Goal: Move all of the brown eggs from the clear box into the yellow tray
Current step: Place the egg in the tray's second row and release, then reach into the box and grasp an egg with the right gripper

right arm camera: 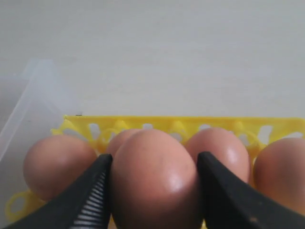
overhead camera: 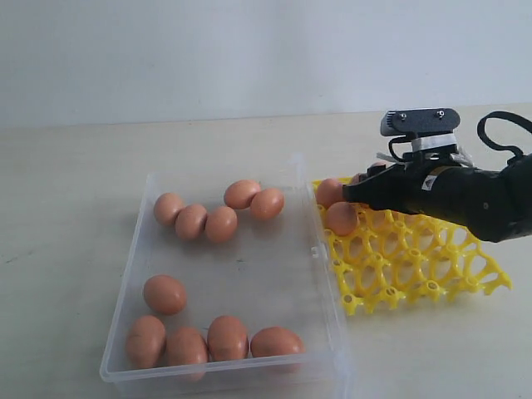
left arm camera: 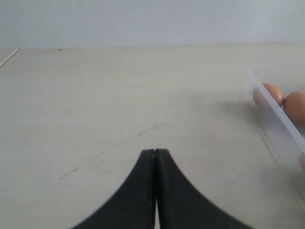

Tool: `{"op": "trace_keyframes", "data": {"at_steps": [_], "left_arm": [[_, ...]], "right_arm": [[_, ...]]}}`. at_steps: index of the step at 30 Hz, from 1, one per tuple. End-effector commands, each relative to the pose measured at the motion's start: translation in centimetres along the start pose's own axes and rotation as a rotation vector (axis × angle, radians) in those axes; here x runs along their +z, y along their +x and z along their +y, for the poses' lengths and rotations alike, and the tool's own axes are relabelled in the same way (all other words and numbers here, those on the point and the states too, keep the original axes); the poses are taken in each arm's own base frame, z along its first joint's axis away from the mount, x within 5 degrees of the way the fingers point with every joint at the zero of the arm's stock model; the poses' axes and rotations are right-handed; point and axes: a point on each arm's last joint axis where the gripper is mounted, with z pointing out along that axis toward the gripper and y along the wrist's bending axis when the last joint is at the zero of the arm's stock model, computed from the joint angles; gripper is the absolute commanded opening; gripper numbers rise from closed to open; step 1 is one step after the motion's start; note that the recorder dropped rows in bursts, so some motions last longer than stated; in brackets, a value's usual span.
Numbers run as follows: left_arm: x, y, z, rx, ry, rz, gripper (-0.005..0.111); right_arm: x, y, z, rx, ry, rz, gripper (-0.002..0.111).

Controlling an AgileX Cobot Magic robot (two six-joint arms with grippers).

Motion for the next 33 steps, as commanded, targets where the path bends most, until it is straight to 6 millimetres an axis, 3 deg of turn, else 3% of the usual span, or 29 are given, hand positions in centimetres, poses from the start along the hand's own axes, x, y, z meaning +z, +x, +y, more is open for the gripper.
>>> {"op": "trace_keyframes", "data": {"at_steps": [1, 9, 13, 17, 19, 22, 25, 33], "left_arm": [[-0.1, -0.3, 0.0, -0.009, 0.007, -0.023, 0.0], [-0.1, -0.3, 0.0, -0.009, 0.007, -0.023, 0.0], [-0.1, -0.3, 0.0, -0.009, 0.007, -0.023, 0.0], [-0.1, -0.3, 0.0, -0.009, 0.007, -0.023, 0.0], [-0.1, -0.3, 0.0, -0.009, 0.007, -0.023, 0.0], [-0.1, -0.3, 0.0, -0.009, 0.007, -0.023, 0.0], [-0.1, -0.3, 0.0, -0.009, 0.007, -0.023, 0.0], [-0.1, -0.3, 0.0, -0.009, 0.007, -0.023, 0.0]], "right_arm": [[0.6, 0.7, -0.2, 0.001, 0.002, 0.011, 0.046], [0.0, 0.2, 0.1, -0.015, -0.02, 0.022, 0.059], [-2.1, -2.4, 0.4, -0.011, -0.038, -0.068, 0.059], [-5.8, -6.8, 2.1, -0.028, -0.086, -0.197, 0.055], [-7.9, -10.1, 5.4, -0.085, -0.168, -0.257, 0.055], [-8.5, -12.0, 10.3, -0.158, -0.253, -0.126, 0.055], [-6.9, -10.9, 15.2, -0.326, -0.316, 0.197, 0.056], [-3.0, -6.9, 22.8, -0.49, -0.599, 0.57, 0.056]]}}
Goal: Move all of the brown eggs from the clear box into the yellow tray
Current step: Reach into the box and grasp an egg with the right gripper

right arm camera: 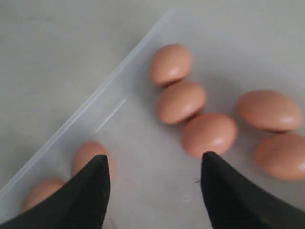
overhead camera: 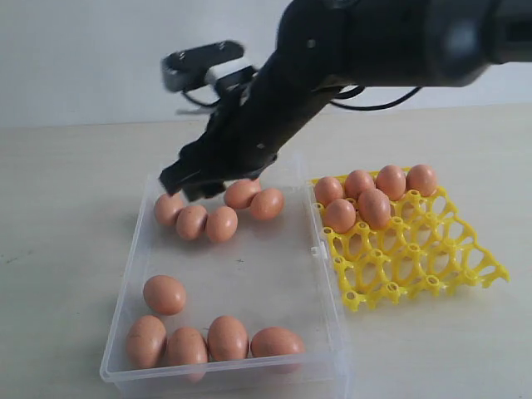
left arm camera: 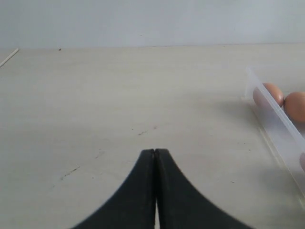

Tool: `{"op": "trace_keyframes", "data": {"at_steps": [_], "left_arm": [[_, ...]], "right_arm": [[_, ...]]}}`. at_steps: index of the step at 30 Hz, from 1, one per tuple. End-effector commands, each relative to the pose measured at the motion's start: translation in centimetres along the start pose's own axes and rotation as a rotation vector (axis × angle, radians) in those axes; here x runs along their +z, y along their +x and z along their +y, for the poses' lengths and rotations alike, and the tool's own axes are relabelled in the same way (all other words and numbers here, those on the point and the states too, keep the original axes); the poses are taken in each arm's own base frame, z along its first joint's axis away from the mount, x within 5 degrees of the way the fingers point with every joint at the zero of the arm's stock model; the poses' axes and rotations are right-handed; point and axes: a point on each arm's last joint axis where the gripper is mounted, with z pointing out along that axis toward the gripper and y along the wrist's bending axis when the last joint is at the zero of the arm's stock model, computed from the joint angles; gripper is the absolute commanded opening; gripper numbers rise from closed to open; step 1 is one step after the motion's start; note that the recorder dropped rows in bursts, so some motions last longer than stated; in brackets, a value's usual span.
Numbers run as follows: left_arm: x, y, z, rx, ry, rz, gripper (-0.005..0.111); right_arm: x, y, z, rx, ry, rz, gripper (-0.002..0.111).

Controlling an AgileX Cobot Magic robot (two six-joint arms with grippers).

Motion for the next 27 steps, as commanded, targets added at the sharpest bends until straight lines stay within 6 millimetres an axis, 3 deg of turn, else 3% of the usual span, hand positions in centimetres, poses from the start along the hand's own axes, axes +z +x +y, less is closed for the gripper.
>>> {"op": "trace_keyframes", "data": {"at_steps": [1, 9, 27], "left_arm": [[-0.1, -0.3, 0.0, -0.009, 0.007, -0.023, 0.0], [-0.1, -0.3, 0.0, -0.009, 0.007, -0.023, 0.0], [-0.1, -0.3, 0.0, -0.009, 0.007, -0.023, 0.0]], "right_arm": [[3.7, -0.2, 2.9, -0.088, -0.186, 0.181, 0.056], [8.7, 0.2, 4.1, -0.15, -0.229, 0.343, 0.056], [12.4, 1.4, 3.7, -0.206, -0.249, 0.353, 0.056]]}}
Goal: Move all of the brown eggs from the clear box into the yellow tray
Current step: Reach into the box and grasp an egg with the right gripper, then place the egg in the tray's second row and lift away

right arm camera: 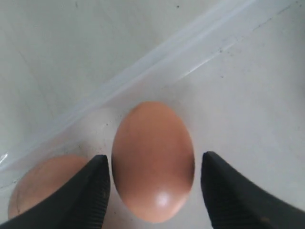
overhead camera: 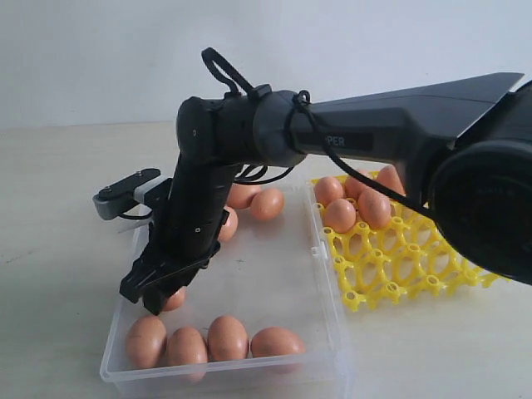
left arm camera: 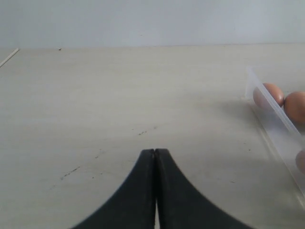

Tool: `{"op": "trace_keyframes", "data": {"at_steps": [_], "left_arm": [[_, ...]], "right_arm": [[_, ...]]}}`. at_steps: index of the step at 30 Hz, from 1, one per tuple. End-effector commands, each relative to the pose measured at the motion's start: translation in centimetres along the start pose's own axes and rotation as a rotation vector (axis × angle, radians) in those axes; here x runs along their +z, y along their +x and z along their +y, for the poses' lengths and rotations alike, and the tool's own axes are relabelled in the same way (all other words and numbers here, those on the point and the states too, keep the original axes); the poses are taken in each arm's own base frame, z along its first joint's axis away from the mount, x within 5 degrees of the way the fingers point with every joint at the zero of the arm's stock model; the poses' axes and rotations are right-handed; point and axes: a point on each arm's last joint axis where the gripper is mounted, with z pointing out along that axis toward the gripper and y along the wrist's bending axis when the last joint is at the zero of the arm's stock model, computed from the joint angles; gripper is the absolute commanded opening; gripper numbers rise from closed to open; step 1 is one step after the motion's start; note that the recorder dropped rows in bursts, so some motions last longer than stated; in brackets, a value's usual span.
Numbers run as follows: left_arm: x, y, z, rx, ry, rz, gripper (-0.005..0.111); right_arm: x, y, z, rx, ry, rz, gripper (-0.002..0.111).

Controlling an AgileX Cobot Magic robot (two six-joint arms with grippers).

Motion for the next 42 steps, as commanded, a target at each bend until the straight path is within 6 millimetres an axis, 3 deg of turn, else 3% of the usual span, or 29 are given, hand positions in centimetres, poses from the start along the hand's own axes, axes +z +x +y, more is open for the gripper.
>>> {"op": "trace_keyframes", "data": {"at_steps": [1, 7, 9, 12, 13, 19, 24, 29, 34, 38, 42], "left_arm": [[-0.1, -0.3, 0.0, -0.009, 0.007, -0.023, 0.0], [-0.1, -0.3, 0.0, -0.009, 0.007, -0.023, 0.0], [-0.1, -0.3, 0.0, -0.009, 0.007, -0.023, 0.0], [-0.1, -0.3, 0.0, -0.009, 0.007, -0.023, 0.0], [-0.1, -0.3, 0.0, -0.009, 0.007, -0.023, 0.0], [-0.1, -0.3, 0.0, -0.009, 0.007, -0.023, 0.0], [-0.1, -0.3, 0.0, -0.009, 0.007, -0.023, 0.0], [-0.1, -0.3, 0.0, -0.009, 0.007, -0.023, 0.0], [-0.1, -0.3, 0.0, -0.009, 0.007, -0.023, 0.0], [-0.1, -0.3, 0.0, -0.009, 0.007, -0.023, 0.0], [-0.1, -0.3, 0.0, -0.009, 0.007, -0.023, 0.0]], "right_arm": [[0.5, -0.5, -0.1, -0.039, 0.005, -0.045, 0.056], [0.6, -0.9, -0.3, -0.049, 0.018, -0.091, 0.051], [0.7, -0.9, -0.2, -0.052, 0.019, -0.088, 0.037], [0.4, -1.0, -0.1, -0.054, 0.02, -0.094, 0.004], [0.0, -1.1, -0.1, -0.059, 0.026, -0.101, 0.0], [-3.9, -0.5, -1.8, 0.019, 0.159, -0.321, 0.0], [-8.3, 4.7, -4.5, 0.175, 0.399, -0.618, 0.0], [-11.8, 12.0, -7.3, 0.337, 0.585, -0.867, 0.0], [-12.4, 17.8, -10.0, 0.522, 0.669, -0.943, 0.0], [-12.0, 20.3, -11.8, 0.606, 0.716, -0.931, 0.0], [-11.2, 21.5, -13.3, 0.652, 0.728, -0.907, 0.0]]}}
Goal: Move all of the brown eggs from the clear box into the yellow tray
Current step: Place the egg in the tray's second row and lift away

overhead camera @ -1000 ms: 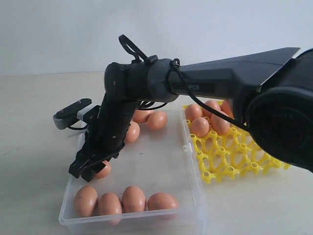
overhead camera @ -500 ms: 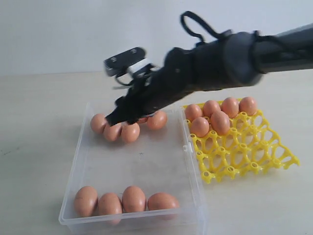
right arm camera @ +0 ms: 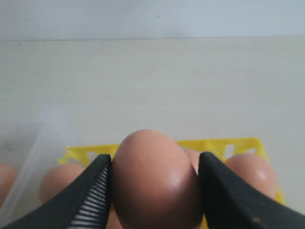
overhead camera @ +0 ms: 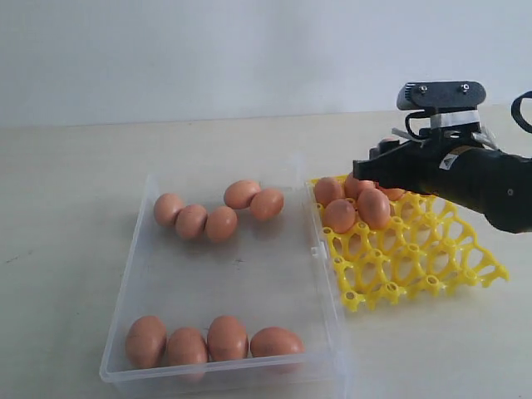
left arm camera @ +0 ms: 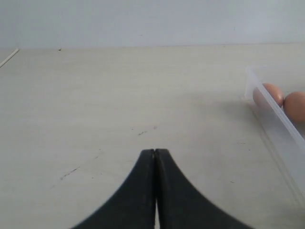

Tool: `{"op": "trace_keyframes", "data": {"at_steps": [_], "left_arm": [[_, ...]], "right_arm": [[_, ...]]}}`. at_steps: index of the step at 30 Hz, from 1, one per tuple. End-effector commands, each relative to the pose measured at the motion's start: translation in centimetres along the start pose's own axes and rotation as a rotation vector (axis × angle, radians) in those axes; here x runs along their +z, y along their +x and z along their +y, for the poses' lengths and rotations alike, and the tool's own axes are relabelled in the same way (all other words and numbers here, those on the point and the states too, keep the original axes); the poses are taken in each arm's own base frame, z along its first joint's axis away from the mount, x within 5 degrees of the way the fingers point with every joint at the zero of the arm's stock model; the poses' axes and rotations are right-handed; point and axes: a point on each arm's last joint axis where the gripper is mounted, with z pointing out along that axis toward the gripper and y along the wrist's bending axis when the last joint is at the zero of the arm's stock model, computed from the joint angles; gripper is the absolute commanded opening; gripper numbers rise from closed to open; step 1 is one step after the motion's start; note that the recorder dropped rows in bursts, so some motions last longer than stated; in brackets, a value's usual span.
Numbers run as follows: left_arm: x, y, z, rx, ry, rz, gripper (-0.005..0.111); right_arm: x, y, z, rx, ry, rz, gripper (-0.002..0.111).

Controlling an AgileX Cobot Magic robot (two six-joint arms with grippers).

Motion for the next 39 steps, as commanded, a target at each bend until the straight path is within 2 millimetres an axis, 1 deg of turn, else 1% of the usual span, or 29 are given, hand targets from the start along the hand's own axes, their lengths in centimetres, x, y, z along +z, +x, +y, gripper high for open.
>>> {"op": "trace_keyframes", "data": {"at_steps": [1, 5, 8, 12, 13, 16, 17, 19, 22, 24, 25, 27, 29, 30, 31, 32, 33, 35, 38, 39], "left_arm": [[-0.1, -0.3, 0.0, -0.009, 0.007, -0.023, 0.0], [-0.1, -0.3, 0.0, -0.009, 0.007, -0.023, 0.0], [-0.1, -0.3, 0.0, -0.009, 0.007, -0.023, 0.0], [-0.1, -0.3, 0.0, -0.009, 0.007, -0.023, 0.0], [-0.1, -0.3, 0.0, -0.009, 0.007, -0.023, 0.0], [-0.1, -0.3, 0.0, -0.009, 0.007, -0.023, 0.0], [-0.1, -0.3, 0.0, -0.009, 0.007, -0.023, 0.0], [-0.1, -0.3, 0.0, -0.009, 0.007, -0.023, 0.0], [-0.1, -0.3, 0.0, -0.009, 0.007, -0.023, 0.0], [-0.1, -0.3, 0.0, -0.009, 0.007, -0.023, 0.0], [-0.1, -0.3, 0.0, -0.009, 0.007, -0.023, 0.0], [-0.1, -0.3, 0.0, -0.009, 0.007, -0.023, 0.0], [-0.1, -0.3, 0.0, -0.009, 0.007, -0.023, 0.0], [-0.1, -0.3, 0.0, -0.009, 0.007, -0.023, 0.0], [-0.1, -0.3, 0.0, -0.009, 0.007, -0.023, 0.0], [-0.1, -0.3, 0.0, -0.009, 0.007, -0.023, 0.0], [-0.1, -0.3, 0.0, -0.009, 0.007, -0.023, 0.0], [-0.1, -0.3, 0.0, -0.009, 0.007, -0.023, 0.0], [-0.1, -0.3, 0.0, -0.009, 0.007, -0.023, 0.0], [-0.1, -0.3, 0.0, -0.009, 0.007, -0.023, 0.0]], "right_arm": [[0.9, 0.8, -1.7, 0.021, 0.031, 0.0, 0.0], [1.8, 1.9, -2.2, 0.036, 0.018, 0.033, 0.0], [2.2, 2.4, -2.1, 0.037, 0.0, 0.032, 0.007], [2.4, 2.7, -2.1, 0.034, 0.001, 0.037, 0.029], [2.4, 2.7, -2.1, 0.028, 0.001, 0.037, 0.039], [2.4, 2.7, -2.1, 0.026, 0.002, 0.033, 0.06], [2.4, 2.7, -2.1, 0.029, 0.004, 0.033, 0.065], [2.3, 2.6, -2.1, 0.029, 0.004, 0.031, 0.069], [1.9, 2.0, -2.1, 0.021, 0.002, 0.014, 0.069], [1.1, 0.7, -1.9, 0.015, -0.005, -0.017, 0.067], [0.5, -0.1, -1.5, 0.009, -0.018, -0.041, 0.063], [-0.6, -2.0, -0.3, -0.009, -0.054, -0.075, 0.05], [-1.4, -4.2, 1.7, -0.073, -0.112, -0.081, 0.03], [-1.7, -5.0, 2.6, -0.105, -0.134, -0.058, 0.019], [-1.8, -5.9, 3.9, -0.149, -0.162, -0.033, 0.008], [-2.0, -6.7, 5.2, -0.191, -0.185, 0.001, 0.0], [-2.0, -7.6, 6.3, -0.214, -0.2, 0.03, 0.0], [-2.0, -8.4, 9.1, -0.268, -0.235, 0.125, 0.0], [-1.7, -8.7, 12.9, -0.332, -0.306, 0.242, 0.0], [-1.6, -8.6, 13.9, -0.366, -0.336, 0.281, 0.001]]}}
